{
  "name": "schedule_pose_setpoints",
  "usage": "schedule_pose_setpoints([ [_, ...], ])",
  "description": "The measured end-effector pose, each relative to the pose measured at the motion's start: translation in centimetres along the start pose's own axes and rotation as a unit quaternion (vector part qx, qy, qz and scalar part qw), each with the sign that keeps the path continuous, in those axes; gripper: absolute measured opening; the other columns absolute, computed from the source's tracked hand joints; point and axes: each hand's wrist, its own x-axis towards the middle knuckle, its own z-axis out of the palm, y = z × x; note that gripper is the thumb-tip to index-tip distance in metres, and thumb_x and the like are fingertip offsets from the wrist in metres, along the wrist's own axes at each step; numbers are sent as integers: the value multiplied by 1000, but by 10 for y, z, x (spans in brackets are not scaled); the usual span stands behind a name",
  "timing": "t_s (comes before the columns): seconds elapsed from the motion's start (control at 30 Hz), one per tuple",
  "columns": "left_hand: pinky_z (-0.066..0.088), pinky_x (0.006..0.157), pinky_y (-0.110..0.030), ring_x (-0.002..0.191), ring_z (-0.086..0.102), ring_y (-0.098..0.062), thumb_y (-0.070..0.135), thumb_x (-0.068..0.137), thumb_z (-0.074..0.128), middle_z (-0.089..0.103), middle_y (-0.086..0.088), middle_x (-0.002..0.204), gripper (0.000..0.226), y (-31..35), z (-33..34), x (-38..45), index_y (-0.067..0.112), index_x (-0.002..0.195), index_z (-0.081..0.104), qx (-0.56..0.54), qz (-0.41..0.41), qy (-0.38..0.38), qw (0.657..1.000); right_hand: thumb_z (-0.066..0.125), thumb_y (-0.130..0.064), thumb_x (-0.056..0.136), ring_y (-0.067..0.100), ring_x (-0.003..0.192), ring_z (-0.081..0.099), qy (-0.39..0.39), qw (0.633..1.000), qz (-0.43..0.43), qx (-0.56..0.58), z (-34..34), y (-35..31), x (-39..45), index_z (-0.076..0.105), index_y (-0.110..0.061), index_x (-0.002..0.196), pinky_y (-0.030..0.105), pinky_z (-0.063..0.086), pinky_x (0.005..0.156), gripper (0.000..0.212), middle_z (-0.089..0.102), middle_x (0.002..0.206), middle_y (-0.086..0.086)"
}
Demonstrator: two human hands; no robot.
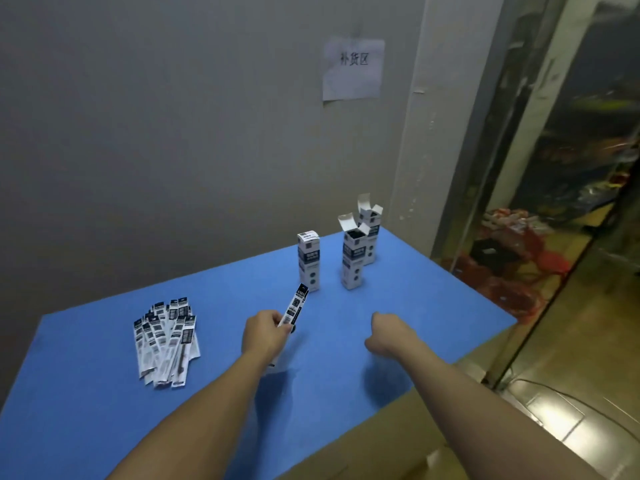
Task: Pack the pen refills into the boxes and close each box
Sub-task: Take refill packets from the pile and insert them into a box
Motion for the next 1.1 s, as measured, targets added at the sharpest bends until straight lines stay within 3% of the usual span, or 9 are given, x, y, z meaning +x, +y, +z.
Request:
schedule_pose_setpoints([
  [0.3, 51, 64, -34, 74, 64, -19, 22, 86, 68, 67, -3, 77, 9, 95, 92, 12, 19, 78, 68, 49, 49, -31, 997, 50, -16, 88, 20, 74, 47, 24, 999, 19, 32, -23, 120, 16, 41, -16, 84, 30, 40, 60, 10, 44, 82, -1],
  [0.57, 46, 59, -30, 72, 63, -20, 21, 90, 66, 66, -4, 77, 10, 135, 146, 23, 18, 80, 67, 47, 13, -2, 999, 51, -21, 91, 24, 87, 52, -2, 1000, -14, 18, -40, 194, 51, 45, -15, 97, 33, 42, 66, 11, 47, 95, 2],
  [0.77, 47, 60, -29, 71, 62, -20, 19, 87, 68, 65, -1, 75, 12, 145, 166, 35, 22, 76, 65, 34, -3, 4, 999, 51, -20, 89, 25, 91, 52, -19, 999, -33, 8, -47, 203, 91, 43, -15, 98, 34, 44, 73, 13, 49, 102, 4],
  [0.87, 55, 67, -34, 75, 64, -19, 22, 86, 71, 66, 1, 78, 11, 145, 168, 51, 24, 77, 66, 30, -3, -11, 999, 53, -23, 90, 29, 104, 56, -21, 999, -46, 1, -50, 194, 114, 49, -12, 111, 35, 46, 79, 24, 53, 114, 9],
  [1.1, 49, 71, -27, 86, 66, -14, 25, 86, 75, 72, 3, 89, 5, 152, 166, 95, 23, 85, 71, 16, 20, -69, 997, 53, -21, 90, 29, 113, 56, -29, 997, -73, -19, -63, 175, 170, 48, -11, 126, 33, 44, 77, 37, 53, 126, 9],
])
